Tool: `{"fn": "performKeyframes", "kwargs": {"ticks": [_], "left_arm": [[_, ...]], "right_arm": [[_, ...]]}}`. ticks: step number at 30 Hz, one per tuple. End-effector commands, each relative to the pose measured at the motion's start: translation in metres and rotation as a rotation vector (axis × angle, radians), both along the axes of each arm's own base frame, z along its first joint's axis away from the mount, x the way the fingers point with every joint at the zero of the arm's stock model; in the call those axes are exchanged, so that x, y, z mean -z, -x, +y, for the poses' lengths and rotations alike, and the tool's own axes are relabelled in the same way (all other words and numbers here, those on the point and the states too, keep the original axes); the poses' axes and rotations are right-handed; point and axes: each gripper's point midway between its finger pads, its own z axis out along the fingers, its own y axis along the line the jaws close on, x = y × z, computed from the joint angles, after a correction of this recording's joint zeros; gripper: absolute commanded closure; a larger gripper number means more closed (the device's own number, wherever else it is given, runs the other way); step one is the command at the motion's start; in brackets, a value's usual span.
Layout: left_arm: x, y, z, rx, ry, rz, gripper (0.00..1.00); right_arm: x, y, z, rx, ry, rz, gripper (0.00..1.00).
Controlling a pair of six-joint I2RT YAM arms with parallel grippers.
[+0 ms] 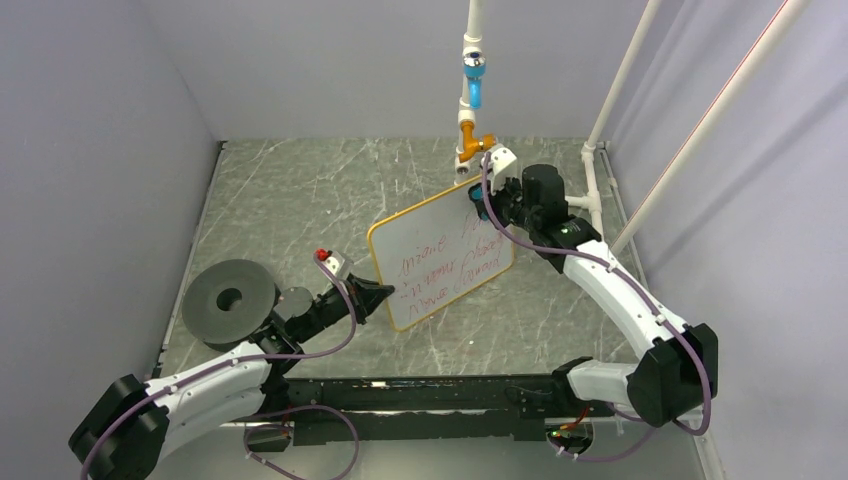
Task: Erase the whiteboard
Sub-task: Erase the whiteboard at the center of the board.
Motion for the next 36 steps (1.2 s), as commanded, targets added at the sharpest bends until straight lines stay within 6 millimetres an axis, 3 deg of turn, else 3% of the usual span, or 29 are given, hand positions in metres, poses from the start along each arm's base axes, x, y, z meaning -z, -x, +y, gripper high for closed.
{"fn": "performKeyframes", "kwargs": {"ticks": [1,4,6,12,16,18,23,28,32,36], "left_arm": [[-0.012,0.013,-0.014,0.122,-0.030,-0.082,1.00],[-0.012,0.013,-0.015,0.123,-0.026,-0.080,1.00],[-0.011,0.013,-0.015,0.125,-0.024,-0.075,1.00],[-0.011,0.014,-0.015,0.126,-0.024,-0.075,1.00],[-0.013,0.012,-0.018,0.134,-0.031,-0.076,1.00],[-0.013,0.012,-0.018,0.135,-0.029,-0.076,1.00],[-0.012,0.014,-0.016,0.132,-0.022,-0.075,1.00],[-0.014,0.014,-0.018,0.140,-0.025,-0.078,1.00],[-0.014,0.016,-0.016,0.139,-0.010,-0.078,1.00],[-0.015,0.017,-0.016,0.141,-0.016,-0.083,1.00]], "right_arm": [[-0.020,-0.006,0.004,0.017,-0.031,-0.074,1.00],[-0.015,0.016,0.036,-0.124,-0.035,-0.041,1.00],[-0.014,0.019,0.044,-0.145,-0.033,-0.035,1.00],[-0.041,-0.015,0.006,0.071,-0.052,-0.104,1.00],[-0.017,0.002,0.024,-0.026,-0.037,-0.054,1.00],[-0.014,0.006,0.029,-0.052,-0.025,-0.060,1.00],[-0.039,-0.017,-0.004,0.062,-0.092,-0.075,1.00],[-0.012,0.015,0.032,-0.134,-0.099,-0.001,1.00],[-0.038,-0.012,-0.004,0.001,-0.147,-0.030,1.00],[-0.030,-0.001,0.000,-0.054,-0.161,-0.013,1.00]]}}
